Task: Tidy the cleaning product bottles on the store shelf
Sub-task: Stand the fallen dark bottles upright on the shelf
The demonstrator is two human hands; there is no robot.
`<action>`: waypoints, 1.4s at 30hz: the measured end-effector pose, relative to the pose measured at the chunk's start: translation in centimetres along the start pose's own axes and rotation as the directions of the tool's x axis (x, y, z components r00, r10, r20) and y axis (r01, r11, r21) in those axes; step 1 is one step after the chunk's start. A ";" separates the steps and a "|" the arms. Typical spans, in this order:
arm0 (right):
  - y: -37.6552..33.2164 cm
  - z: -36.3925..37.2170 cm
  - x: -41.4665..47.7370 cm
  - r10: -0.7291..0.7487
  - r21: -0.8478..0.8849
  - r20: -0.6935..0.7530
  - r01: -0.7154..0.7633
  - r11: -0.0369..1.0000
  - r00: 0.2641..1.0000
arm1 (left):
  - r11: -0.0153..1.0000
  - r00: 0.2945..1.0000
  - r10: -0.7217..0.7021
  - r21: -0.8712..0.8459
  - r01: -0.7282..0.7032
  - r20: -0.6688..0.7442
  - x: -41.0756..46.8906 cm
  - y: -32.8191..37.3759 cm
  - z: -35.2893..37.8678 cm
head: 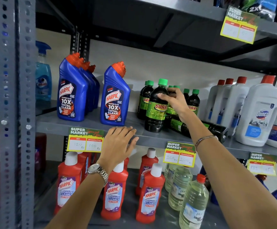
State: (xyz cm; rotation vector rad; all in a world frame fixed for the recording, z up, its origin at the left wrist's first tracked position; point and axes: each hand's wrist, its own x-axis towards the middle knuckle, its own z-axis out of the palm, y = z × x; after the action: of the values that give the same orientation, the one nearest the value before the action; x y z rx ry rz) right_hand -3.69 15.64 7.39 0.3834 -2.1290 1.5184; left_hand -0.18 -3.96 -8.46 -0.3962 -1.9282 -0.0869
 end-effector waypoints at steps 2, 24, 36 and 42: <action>0.0 0.1 -0.3 0.023 0.061 0.069 -0.027 0.998 0.997 | 1.000 1.000 -0.001 -0.009 0.001 0.003 0.0 0.0 0.0; 0.6 0.0 0.2 0.042 0.102 0.106 -0.053 0.993 0.993 | 1.000 1.000 -0.014 -0.021 0.015 0.028 0.0 0.0 0.0; 1.0 0.0 -0.4 -0.013 0.062 0.099 0.006 0.998 0.995 | 0.999 0.999 -0.021 -0.023 0.022 0.037 0.1 0.1 -0.1; 1.5 -1.2 -0.7 -0.018 0.004 0.155 0.018 1.000 0.988 | 0.995 0.994 -0.096 -0.045 0.094 -0.047 0.2 1.0 0.9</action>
State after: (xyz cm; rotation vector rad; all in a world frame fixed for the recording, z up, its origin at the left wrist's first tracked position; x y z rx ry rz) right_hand -3.57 17.20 6.13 0.5358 -2.2349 1.5260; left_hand -0.68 -2.79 -8.76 -0.3275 -1.8986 -0.1986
